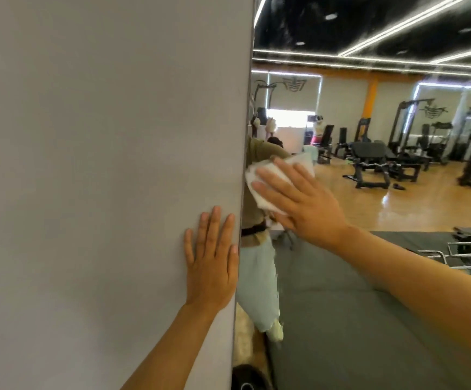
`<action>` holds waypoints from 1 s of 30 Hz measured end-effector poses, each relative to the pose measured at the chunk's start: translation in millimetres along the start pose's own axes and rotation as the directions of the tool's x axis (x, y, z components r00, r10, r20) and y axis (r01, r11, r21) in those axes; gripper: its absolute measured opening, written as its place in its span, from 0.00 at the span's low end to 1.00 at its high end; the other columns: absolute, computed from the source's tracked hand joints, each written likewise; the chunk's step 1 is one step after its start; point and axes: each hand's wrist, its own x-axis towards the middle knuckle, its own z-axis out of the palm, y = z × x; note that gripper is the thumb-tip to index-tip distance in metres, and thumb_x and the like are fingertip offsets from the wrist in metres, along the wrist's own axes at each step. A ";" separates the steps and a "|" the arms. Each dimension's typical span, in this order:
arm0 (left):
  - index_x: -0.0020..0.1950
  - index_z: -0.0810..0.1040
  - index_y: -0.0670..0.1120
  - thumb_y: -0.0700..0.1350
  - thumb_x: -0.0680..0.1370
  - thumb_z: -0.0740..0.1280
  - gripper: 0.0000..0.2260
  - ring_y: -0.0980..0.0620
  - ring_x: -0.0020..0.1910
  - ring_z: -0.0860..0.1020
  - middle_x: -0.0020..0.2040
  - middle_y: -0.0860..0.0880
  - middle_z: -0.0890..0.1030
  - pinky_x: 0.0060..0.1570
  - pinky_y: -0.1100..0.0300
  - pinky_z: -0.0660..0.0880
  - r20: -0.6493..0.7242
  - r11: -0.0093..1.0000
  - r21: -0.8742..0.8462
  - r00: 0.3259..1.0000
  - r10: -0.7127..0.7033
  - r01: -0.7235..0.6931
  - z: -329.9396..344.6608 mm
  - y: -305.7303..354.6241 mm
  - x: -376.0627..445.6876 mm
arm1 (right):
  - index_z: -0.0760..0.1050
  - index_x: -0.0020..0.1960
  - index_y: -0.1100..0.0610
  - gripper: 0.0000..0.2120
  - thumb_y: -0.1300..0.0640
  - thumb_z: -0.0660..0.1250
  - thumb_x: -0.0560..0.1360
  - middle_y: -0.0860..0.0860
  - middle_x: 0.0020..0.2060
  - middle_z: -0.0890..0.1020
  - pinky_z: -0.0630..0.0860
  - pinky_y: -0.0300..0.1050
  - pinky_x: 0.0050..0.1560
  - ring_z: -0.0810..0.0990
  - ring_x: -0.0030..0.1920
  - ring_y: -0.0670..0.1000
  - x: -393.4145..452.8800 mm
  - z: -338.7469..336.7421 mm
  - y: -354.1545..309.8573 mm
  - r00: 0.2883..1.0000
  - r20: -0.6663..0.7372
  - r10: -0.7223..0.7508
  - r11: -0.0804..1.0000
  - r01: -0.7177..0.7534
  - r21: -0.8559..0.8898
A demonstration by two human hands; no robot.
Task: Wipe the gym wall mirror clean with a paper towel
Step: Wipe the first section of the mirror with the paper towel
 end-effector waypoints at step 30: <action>0.82 0.54 0.48 0.52 0.83 0.50 0.27 0.49 0.82 0.48 0.83 0.47 0.52 0.79 0.47 0.43 -0.269 0.966 0.232 0.947 0.173 -0.111 40.5 -24.4 -3.3 | 0.56 0.81 0.53 0.25 0.47 0.51 0.85 0.51 0.80 0.56 0.47 0.50 0.78 0.50 0.80 0.54 -19.9 -2.7 32.3 0.845 -0.252 0.472 0.880 -0.468 0.080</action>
